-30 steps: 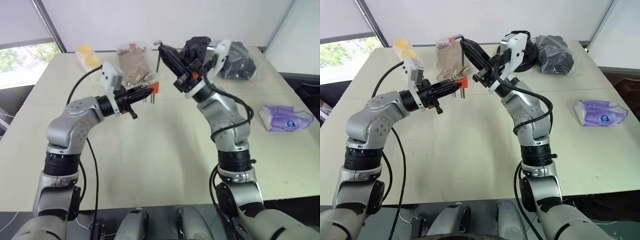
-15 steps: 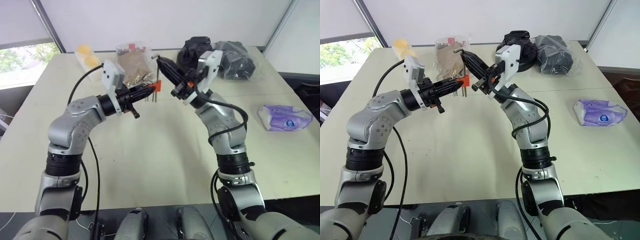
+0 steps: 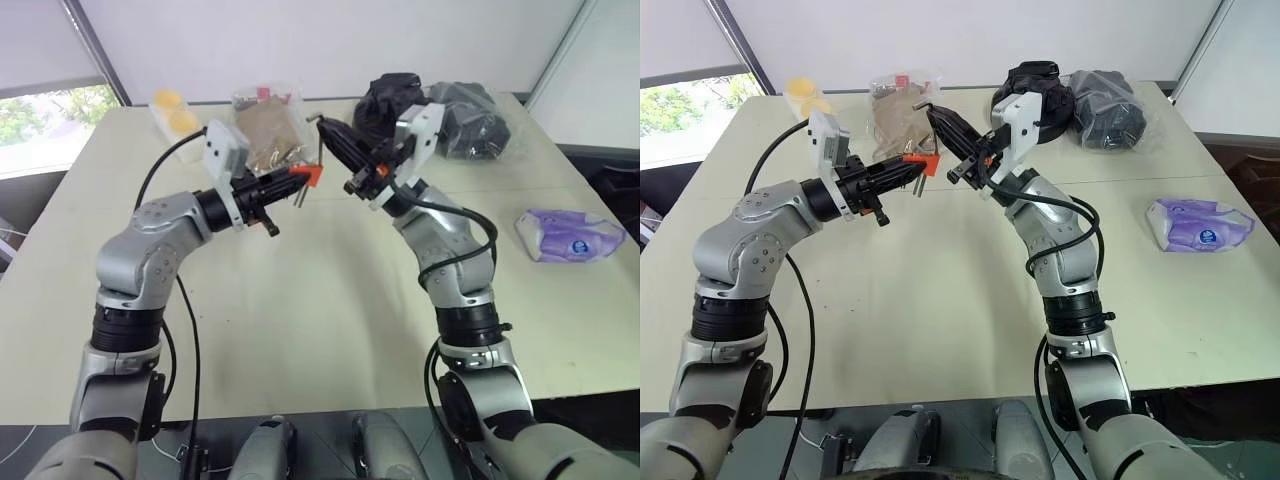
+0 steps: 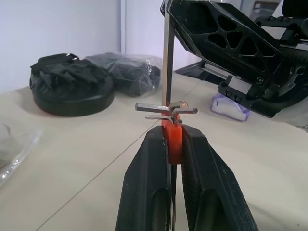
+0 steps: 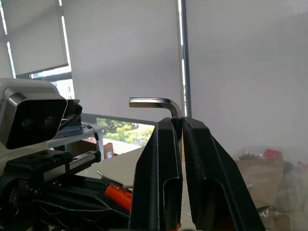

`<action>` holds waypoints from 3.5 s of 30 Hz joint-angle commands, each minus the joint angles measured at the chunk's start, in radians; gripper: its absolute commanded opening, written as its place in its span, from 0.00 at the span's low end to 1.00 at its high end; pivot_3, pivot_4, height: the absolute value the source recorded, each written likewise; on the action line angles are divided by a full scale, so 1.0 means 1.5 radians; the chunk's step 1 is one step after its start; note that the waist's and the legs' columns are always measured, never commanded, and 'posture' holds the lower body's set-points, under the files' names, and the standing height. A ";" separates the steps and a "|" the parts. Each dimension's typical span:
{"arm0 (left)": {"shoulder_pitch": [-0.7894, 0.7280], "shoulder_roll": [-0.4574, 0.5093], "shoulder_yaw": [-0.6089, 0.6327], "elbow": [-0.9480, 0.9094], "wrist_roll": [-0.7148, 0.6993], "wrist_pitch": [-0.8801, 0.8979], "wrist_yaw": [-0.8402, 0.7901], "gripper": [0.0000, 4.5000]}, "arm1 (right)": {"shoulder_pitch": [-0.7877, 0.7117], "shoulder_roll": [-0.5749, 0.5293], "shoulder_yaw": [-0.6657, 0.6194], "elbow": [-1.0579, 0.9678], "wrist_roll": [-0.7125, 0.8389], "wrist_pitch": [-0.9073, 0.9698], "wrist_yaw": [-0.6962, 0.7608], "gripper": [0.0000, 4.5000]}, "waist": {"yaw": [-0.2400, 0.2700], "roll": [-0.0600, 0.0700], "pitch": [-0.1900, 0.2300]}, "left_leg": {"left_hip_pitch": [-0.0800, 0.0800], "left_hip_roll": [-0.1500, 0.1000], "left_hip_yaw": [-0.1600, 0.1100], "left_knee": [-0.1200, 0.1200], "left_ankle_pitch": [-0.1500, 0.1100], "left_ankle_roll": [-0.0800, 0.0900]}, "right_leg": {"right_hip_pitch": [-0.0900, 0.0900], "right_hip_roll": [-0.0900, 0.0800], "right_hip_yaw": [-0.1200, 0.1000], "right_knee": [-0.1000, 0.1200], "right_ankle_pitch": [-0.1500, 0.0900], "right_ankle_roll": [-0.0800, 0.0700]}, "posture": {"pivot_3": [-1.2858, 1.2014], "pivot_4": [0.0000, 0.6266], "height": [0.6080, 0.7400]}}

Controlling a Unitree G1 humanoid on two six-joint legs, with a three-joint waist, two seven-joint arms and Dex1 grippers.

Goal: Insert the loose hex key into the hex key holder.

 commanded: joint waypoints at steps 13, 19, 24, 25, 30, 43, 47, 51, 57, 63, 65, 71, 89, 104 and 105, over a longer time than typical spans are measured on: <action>-0.006 0.001 0.015 -0.032 -0.008 -0.009 0.003 0.00 | -0.025 0.005 0.000 -0.041 0.012 0.014 -0.004 0.00 | 0.000 0.000 0.000 | 0.000 0.000 0.000 0.000 0.000 0.000 | 0.000 0.000 0.000 0.000 0.000 0.000 | 0.52 0.24 1.00; -0.006 -0.002 0.015 -0.031 -0.006 -0.013 0.006 0.00 | -0.024 0.008 0.002 -0.051 0.016 0.024 -0.011 0.00 | 0.000 0.000 0.000 | 0.000 0.000 0.000 0.000 0.000 0.000 | 0.000 0.000 0.000 0.000 0.000 0.000 | 0.52 0.24 1.00; -0.003 -0.005 0.018 -0.032 -0.004 -0.022 0.012 0.00 | -0.024 0.008 -0.004 -0.057 0.023 0.041 -0.020 0.00 | 0.000 0.000 0.000 | 0.000 0.000 0.000 0.000 0.000 0.000 | 0.000 0.000 0.000 0.000 0.000 0.000 | 0.52 0.24 1.00; -0.003 -0.006 0.019 -0.032 -0.003 -0.024 0.013 0.00 | -0.024 0.008 -0.006 -0.057 0.024 0.044 -0.021 0.00 | 0.000 0.000 0.000 | 0.000 0.000 0.000 0.000 0.000 0.000 | 0.000 0.000 0.000 0.000 0.000 0.000 | 0.52 0.24 1.00; 0.000 -0.009 0.018 -0.036 -0.004 -0.026 0.016 0.00 | -0.028 0.008 -0.008 -0.050 0.018 0.034 -0.031 0.00 | 0.000 0.000 0.000 | 0.000 0.000 0.000 0.000 0.000 0.000 | 0.000 0.000 0.000 0.000 0.000 0.000 | 0.52 0.24 1.00; 0.006 -0.010 0.029 -0.056 -0.008 -0.027 0.025 0.00 | -0.047 -0.005 -0.003 -0.015 -0.043 -0.042 -0.046 0.00 | 0.000 0.000 0.000 | 0.000 0.000 0.000 0.000 0.000 0.000 | 0.000 0.000 0.000 0.000 0.000 0.000 | 0.52 0.24 1.00; 0.001 -0.024 0.042 -0.050 0.003 -0.060 0.045 0.00 | -0.053 -0.004 -0.011 -0.018 -0.034 -0.035 -0.052 0.00 | 0.000 0.000 0.000 | 0.000 0.000 0.000 0.000 0.000 0.000 | 0.000 0.000 0.000 0.000 0.000 0.000 | 0.52 0.24 1.00; -0.006 -0.060 0.060 -0.024 0.024 -0.130 0.083 0.00 | -0.071 0.004 -0.019 -0.024 -0.020 -0.027 -0.064 0.00 | 0.000 0.000 0.000 | 0.000 0.000 0.000 0.000 0.000 0.000 | 0.000 0.000 0.000 0.000 0.000 0.000 | 0.52 0.24 1.00; 0.028 -0.112 0.046 -0.008 0.025 -0.173 0.089 0.00 | -0.101 0.014 -0.024 -0.031 -0.013 -0.022 -0.081 0.00 | 0.000 0.000 0.000 | 0.000 0.000 0.000 0.000 0.000 0.000 | 0.000 0.000 0.000 0.000 0.000 0.000 | 0.52 0.24 1.00; 0.046 -0.128 0.036 -0.012 0.020 -0.176 0.084 0.00 | -0.119 0.021 -0.032 -0.043 0.010 0.003 -0.097 0.00 | 0.000 0.000 0.000 | 0.000 0.000 0.000 0.000 0.000 0.000 | 0.000 0.000 0.000 0.000 0.000 0.000 | 0.52 0.24 1.00; 0.042 -0.131 0.035 -0.011 0.020 -0.177 0.085 0.00 | -0.120 0.027 -0.034 -0.046 0.019 0.014 -0.104 0.00 | 0.000 0.000 0.000 | 0.000 0.000 0.000 0.000 0.000 0.000 | 0.000 0.000 0.000 0.000 0.000 0.000 | 0.52 0.24 1.00; 0.018 -0.144 0.039 -0.010 0.010 -0.173 0.095 0.00 | -0.110 0.044 -0.030 -0.046 0.031 0.029 -0.118 0.00 | 0.000 0.000 0.000 | 0.000 0.000 0.000 0.000 0.000 0.000 | 0.000 0.000 0.000 0.000 0.000 0.000 | 0.52 0.24 1.00; 0.003 -0.146 0.038 -0.019 0.006 -0.173 0.099 0.00 | -0.107 0.043 -0.032 -0.034 0.022 0.024 -0.122 0.00 | 0.000 0.000 0.000 | 0.000 0.000 0.000 0.000 0.000 0.000 | 0.000 0.000 0.000 0.000 0.000 0.000 | 0.52 0.24 1.00; 0.000 -0.145 0.039 -0.022 0.003 -0.170 0.100 0.00 | -0.100 0.036 -0.028 -0.022 0.009 0.014 -0.118 0.00 | 0.000 0.000 0.000 | 0.000 0.000 0.000 0.000 0.000 0.000 | 0.000 0.000 0.000 0.000 0.000 0.000 | 0.52 0.24 1.00; 0.000 -0.145 0.038 -0.022 0.003 -0.170 0.100 0.00 | -0.100 0.035 -0.029 -0.021 0.008 0.013 -0.117 0.00 | 0.000 0.000 0.000 | 0.000 0.000 0.000 0.000 0.000 0.000 | 0.000 0.000 0.000 0.000 0.000 0.000 | 0.52 0.24 1.00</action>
